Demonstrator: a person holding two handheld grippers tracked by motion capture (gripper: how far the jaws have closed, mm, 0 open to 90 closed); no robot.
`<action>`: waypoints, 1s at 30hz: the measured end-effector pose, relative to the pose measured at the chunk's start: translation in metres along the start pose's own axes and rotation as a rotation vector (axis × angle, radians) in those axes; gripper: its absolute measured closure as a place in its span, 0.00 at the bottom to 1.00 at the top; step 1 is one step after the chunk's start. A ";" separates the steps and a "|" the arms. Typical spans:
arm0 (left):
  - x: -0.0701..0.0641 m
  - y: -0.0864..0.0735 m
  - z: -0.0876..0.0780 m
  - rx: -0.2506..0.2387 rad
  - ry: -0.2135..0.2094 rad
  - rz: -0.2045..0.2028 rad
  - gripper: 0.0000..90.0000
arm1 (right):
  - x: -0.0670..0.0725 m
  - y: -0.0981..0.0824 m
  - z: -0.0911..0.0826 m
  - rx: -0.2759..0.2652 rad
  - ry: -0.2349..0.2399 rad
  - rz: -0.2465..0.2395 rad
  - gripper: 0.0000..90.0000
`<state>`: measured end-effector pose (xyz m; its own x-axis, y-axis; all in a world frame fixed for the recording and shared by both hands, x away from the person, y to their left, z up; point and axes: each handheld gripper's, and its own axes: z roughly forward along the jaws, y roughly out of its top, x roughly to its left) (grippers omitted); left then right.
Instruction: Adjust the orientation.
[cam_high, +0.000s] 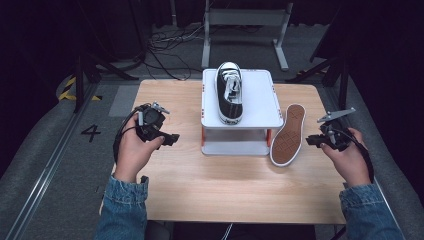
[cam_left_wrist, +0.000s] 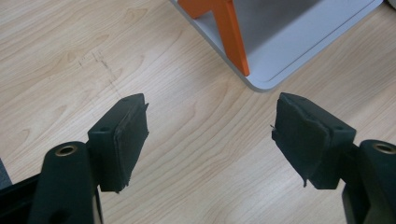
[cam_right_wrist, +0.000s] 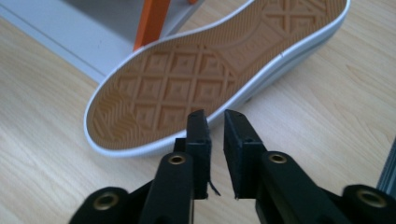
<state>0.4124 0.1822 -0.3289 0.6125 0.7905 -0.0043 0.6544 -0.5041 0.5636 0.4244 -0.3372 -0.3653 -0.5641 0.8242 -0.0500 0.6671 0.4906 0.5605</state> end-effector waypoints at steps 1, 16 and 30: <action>0.001 -0.001 0.001 0.003 -0.001 0.002 0.30 | -0.001 0.004 0.002 -0.001 0.006 0.002 0.95; -0.004 -0.001 0.016 0.042 -0.012 0.027 0.29 | 0.001 0.037 0.039 0.051 -0.048 0.012 1.00; -0.005 -0.001 0.013 0.033 -0.012 0.025 0.29 | -0.032 -0.011 0.059 0.157 -0.068 0.164 1.00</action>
<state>0.4146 0.1744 -0.3400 0.6341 0.7733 -0.0007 0.6529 -0.5349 0.5363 0.4641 -0.3522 -0.4189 -0.4118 0.9109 -0.0273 0.8176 0.3825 0.4303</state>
